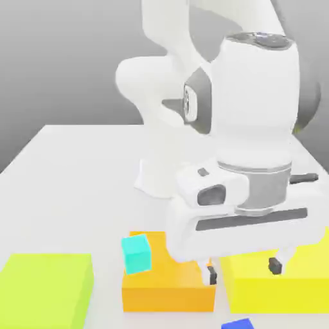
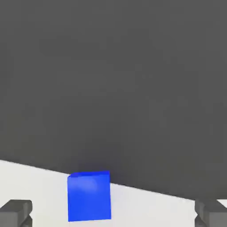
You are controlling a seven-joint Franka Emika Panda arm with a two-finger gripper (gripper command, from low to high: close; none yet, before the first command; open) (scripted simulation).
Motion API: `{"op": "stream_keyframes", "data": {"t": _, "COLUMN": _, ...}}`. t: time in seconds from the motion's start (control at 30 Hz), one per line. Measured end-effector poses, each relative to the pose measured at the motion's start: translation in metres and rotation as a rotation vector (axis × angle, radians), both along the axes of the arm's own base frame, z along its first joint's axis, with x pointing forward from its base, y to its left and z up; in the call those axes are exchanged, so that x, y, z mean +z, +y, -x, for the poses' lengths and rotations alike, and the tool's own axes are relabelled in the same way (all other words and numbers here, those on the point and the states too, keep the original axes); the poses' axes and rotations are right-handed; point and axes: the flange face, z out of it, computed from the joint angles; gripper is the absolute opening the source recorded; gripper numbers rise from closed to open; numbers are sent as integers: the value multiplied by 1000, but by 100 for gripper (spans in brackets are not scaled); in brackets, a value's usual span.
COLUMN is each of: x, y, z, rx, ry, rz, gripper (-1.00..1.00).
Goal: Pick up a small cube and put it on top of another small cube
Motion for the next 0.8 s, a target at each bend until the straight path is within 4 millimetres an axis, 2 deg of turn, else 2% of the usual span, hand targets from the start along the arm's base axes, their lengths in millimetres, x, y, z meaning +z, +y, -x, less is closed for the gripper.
{"op": "stream_keyframes", "data": {"t": 0.1, "x": -54, "y": 10, "z": 6, "rx": 22, "ry": 65, "rz": 9, "gripper": 0}}
{"op": "stream_keyframes", "data": {"t": 0.23, "x": -116, "y": 12, "z": 8, "rx": 27, "ry": 81, "rz": 11, "gripper": 0}}
{"op": "stream_keyframes", "data": {"t": 0.27, "x": -124, "y": 12, "z": 9, "rx": 27, "ry": 81, "rz": 11, "gripper": -100}}
{"op": "stream_keyframes", "data": {"t": 0.47, "x": -128, "y": 12, "z": 9, "rx": 28, "ry": 81, "rz": 11, "gripper": -100}}
{"op": "stream_keyframes", "data": {"t": 0.5, "x": -123, "y": 12, "z": 9, "rx": 27, "ry": 81, "rz": 11, "gripper": -100}}
{"op": "stream_keyframes", "data": {"t": 0.63, "x": -72, "y": 12, "z": 9, "rx": 31, "ry": 81, "rz": 11, "gripper": -100}}
{"op": "stream_keyframes", "data": {"t": 0.8, "x": -20, "y": 39, "z": 45, "rx": 241, "ry": 79, "rz": 26, "gripper": -100}}
